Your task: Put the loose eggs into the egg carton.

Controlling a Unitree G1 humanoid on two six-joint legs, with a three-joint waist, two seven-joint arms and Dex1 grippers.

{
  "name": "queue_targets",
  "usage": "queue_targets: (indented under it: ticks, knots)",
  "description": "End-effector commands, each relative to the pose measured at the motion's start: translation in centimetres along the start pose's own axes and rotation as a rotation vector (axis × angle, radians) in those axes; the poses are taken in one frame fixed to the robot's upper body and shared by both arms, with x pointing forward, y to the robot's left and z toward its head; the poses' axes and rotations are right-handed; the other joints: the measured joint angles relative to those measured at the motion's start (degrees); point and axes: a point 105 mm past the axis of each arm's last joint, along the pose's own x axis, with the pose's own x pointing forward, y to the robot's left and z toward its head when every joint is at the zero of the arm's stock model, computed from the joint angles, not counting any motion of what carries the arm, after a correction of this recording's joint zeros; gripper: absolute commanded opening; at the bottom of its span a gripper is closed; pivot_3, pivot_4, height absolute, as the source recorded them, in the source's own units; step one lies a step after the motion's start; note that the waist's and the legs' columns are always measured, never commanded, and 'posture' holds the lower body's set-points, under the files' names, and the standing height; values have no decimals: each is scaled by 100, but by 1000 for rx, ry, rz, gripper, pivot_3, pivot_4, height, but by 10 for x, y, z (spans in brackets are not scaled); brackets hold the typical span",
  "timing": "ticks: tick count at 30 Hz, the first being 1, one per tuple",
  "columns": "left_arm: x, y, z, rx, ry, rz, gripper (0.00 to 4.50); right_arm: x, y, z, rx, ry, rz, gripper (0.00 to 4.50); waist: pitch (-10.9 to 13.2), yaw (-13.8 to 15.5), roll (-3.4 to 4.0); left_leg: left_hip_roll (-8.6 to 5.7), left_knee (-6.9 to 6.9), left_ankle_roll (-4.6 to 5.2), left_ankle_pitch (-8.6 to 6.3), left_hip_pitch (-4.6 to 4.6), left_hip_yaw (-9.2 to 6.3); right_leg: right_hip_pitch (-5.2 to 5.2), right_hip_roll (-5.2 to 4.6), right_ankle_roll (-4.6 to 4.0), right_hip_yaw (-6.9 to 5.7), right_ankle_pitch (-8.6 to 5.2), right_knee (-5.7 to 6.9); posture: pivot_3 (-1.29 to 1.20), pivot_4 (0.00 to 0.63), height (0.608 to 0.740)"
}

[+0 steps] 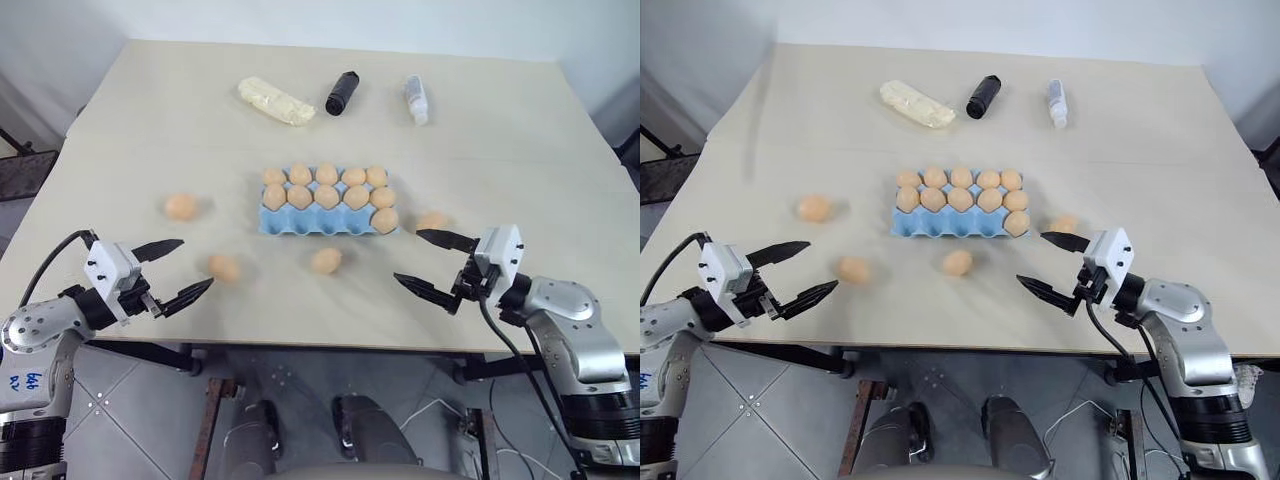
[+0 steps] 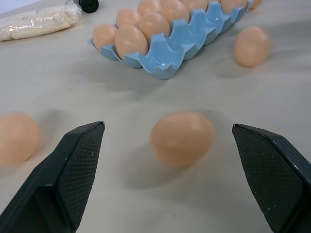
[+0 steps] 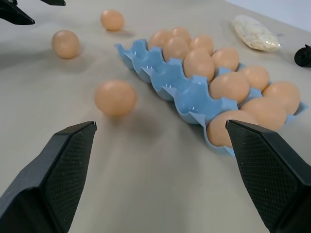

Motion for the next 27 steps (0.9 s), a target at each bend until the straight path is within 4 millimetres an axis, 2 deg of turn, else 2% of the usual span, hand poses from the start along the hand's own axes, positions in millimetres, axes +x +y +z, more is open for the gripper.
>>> queue_targets:
  ticks: [1, 7, 10, 12, 15, 18, 20, 27]
  knots:
    - [3, 0, 11, 46, -19, 5, 4483, 0, -2, 6, -39, -29, -11, 4500, 0, -8, 0, 0, 0, 0, 0, 0, 1, 0, 0, 0, 1, 0, 0, 0, 150, 740]
    - [9, -3, 18, 15, -75, -20, 4483, -6, -18, 2, -43, -29, -126, 4500, 0, -3, 0, 2, 4, -1, 1, 1, 0, 1, 2, 0, 0, 0, 1, 0, 150, 740]
    - [22, -15, 26, 27, -112, -85, 4483, -9, -59, -8, -50, 27, -320, 4500, 0, -10, 1, -1, 11, -1, 1, 1, 1, 4, 0, 4, 0, 2, 2, 0, 150, 740]
    - [28, -25, 28, 35, -122, -138, 4483, -6, -77, -12, -45, 41, -388, 4500, 1, -29, 2, -9, 13, -10, -4, 2, 9, 4, -5, 13, 5, 8, 3, 0, 150, 740]
    - [34, -38, 32, 14, -149, -203, 4483, 3, -99, -15, -23, 42, -456, 4500, 1, -44, 2, -5, 14, -7, 0, 5, 10, 3, -1, 13, 8, 10, 5, 0, 150, 740]
    - [38, -45, 34, 27, -163, -227, 4483, 11, -112, -23, 13, 74, -484, 4500, 5, -48, 9, 2, 11, -1, 10, 8, 7, 2, 9, 5, 7, 5, 9, 0, 150, 740]
    - [39, -47, 35, 29, -170, -233, 4483, 15, -117, -27, 38, 89, -492, 4500, 5, -43, 9, 2, 9, -3, 10, 7, 7, 0, 11, 4, 7, 3, 9, 0, 150, 740]
    - [38, -50, 39, 30, -186, -225, 4483, 26, -105, -38, 126, 123, -405, 4500, 6, -39, 10, 0, 13, -3, 9, 4, 10, 1, 7, 14, 12, -3, 7, 0, 150, 740]
